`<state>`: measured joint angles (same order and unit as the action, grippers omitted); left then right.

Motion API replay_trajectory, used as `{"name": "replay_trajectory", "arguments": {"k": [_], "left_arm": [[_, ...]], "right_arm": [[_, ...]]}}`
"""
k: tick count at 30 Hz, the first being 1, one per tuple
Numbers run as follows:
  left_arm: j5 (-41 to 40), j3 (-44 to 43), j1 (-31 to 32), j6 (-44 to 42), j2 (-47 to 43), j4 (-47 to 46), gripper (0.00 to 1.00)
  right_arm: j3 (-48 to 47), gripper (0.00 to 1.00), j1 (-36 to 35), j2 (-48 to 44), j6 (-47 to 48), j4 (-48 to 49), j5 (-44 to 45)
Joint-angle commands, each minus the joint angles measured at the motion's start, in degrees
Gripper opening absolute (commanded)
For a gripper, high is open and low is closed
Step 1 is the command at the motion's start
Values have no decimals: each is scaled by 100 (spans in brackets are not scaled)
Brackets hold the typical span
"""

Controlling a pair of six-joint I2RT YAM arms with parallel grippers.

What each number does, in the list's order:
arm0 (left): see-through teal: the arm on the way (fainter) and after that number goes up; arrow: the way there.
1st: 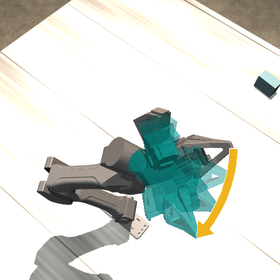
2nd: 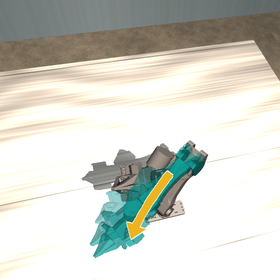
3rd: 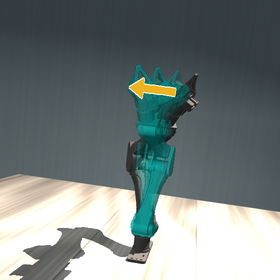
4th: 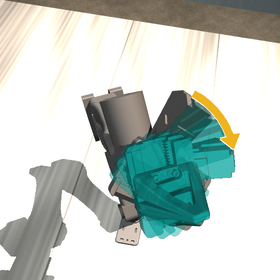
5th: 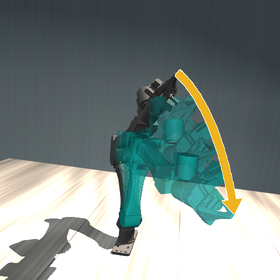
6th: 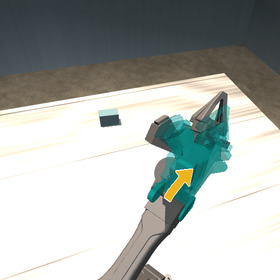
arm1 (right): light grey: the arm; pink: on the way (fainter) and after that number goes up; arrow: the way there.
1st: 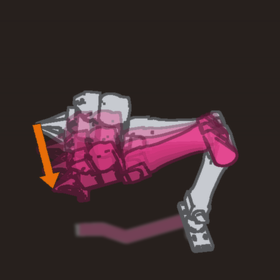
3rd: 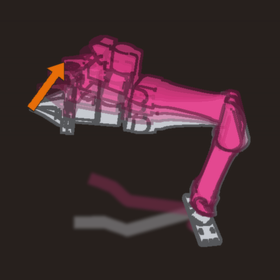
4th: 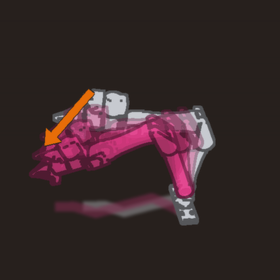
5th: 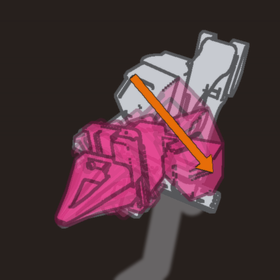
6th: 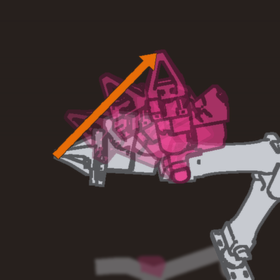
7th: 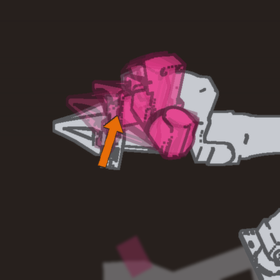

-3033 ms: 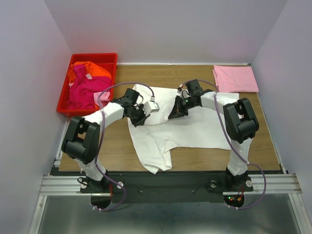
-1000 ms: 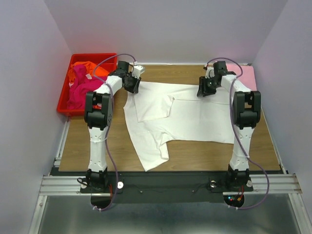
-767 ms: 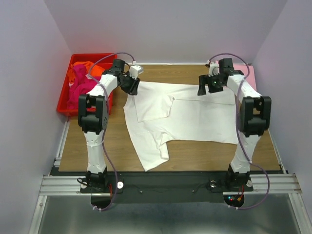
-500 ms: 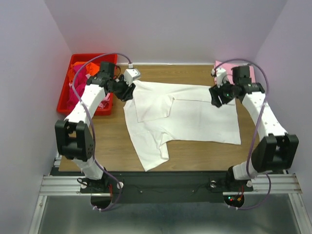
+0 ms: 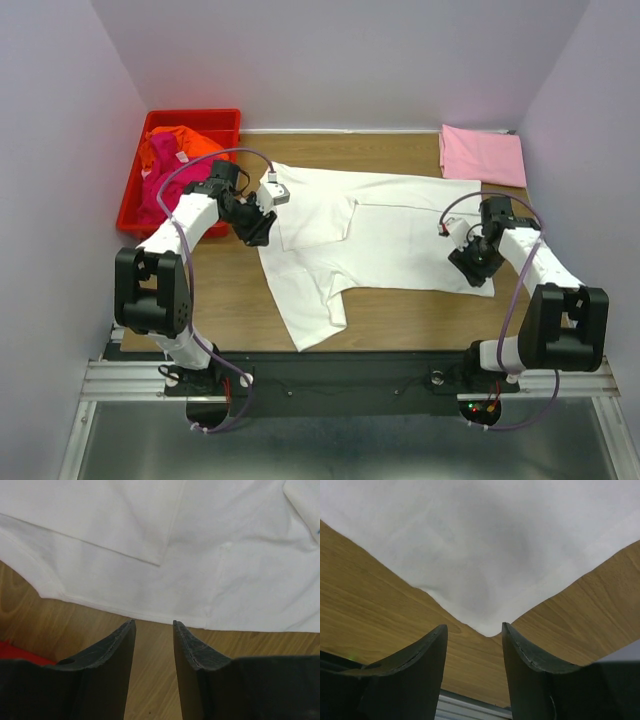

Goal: Fold and stack the t-shirts
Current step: Fold the tshirt

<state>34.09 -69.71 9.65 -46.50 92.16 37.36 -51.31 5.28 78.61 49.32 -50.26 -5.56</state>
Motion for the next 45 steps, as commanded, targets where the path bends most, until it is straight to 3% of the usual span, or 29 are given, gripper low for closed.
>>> {"name": "replay_trajectory", "arguments": {"k": [1, 18, 23, 24, 25, 27, 39, 45], "left_arm": [[169, 221, 11, -236, -365, 122, 47], [204, 546, 160, -535, -391, 228, 52], [-199, 941, 493, -553, -585, -70, 51], [-244, 1038, 598, -553, -594, -115, 50], [-323, 1082, 669, -510, -611, -220, 49], [-376, 1153, 801, -457, -603, -282, 48], [-367, 1232, 880, -429, -594, -353, 38], [-771, 1688, 1337, -501, -708, -475, 36]], "right_arm": [[112, 53, 17, -74, 508, 60, 310], [1026, 52, 193, 375, 746, 1141, 521], [1114, 36, 210, 296, 790, 1282, 521], [1106, 27, 210, 287, 790, 1282, 521], [1062, 11, 210, 269, 790, 1291, 521], [983, 1, 219, 216, 729, 1282, 521], [165, 1, 219, -91, 728, 773, 337], [95, 1, 219, -65, 711, 702, 345]]}}
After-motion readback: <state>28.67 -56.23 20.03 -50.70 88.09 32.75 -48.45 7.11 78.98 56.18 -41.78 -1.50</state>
